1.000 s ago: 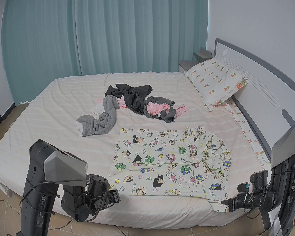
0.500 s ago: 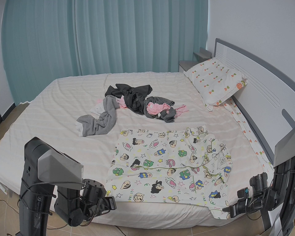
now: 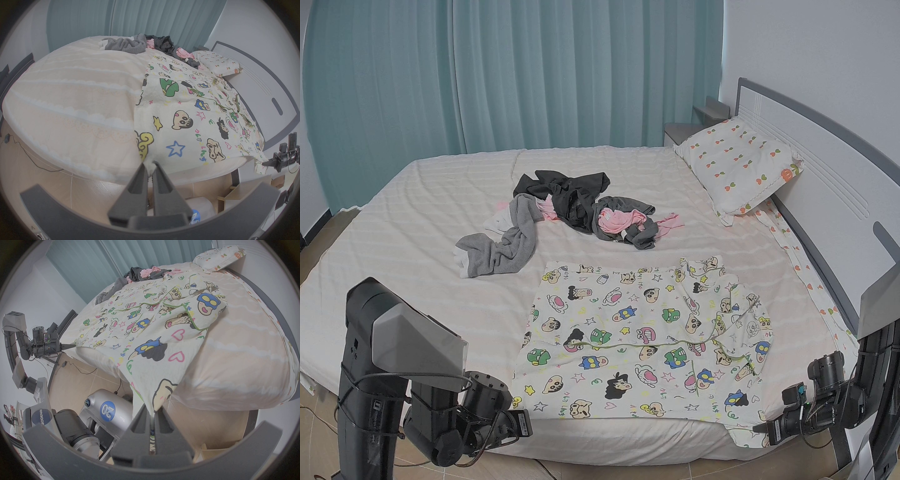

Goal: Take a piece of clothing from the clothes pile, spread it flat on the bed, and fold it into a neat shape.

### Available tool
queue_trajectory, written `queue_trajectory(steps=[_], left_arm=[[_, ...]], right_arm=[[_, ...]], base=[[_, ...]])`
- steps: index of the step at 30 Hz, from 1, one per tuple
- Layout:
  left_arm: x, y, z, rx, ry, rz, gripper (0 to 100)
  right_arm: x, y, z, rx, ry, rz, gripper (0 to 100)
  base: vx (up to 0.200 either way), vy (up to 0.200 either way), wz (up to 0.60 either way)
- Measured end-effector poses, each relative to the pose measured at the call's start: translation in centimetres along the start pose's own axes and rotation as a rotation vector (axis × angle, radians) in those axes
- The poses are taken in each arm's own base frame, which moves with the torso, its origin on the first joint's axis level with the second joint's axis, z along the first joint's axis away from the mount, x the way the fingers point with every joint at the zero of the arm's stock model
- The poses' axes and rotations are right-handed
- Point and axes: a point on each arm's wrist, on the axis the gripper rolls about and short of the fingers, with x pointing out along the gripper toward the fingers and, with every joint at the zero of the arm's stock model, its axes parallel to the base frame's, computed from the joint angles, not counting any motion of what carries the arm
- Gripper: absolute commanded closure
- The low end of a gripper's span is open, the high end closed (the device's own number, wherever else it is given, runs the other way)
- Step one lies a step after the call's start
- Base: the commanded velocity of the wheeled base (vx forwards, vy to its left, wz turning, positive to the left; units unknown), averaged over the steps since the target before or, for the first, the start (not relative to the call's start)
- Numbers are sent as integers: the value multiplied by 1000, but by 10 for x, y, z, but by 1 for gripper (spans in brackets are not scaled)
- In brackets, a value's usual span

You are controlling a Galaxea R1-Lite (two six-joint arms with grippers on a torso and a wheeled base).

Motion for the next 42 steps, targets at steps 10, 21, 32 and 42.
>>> queue_trajectory(steps=[10,21,32,42], left_arm=[[-8,1,4,-86,-20,-18,0],[-53,-3,38,-313,-157,-165,0],[-78,-13,54,-391,-199,-335,0],[-78,-14,52,-391,-188,-345,0]], right_arm=[[-7,-3,6,3,-57,-18,0],[-35,-8,31,87,-262,-62,0],[-51,-16,90,244,-541,-27,0],[-48,-22,133,254,-595,-6,0]], base=[[0,0,0],[0,0,0],[182,0,0],[200,0,0]])
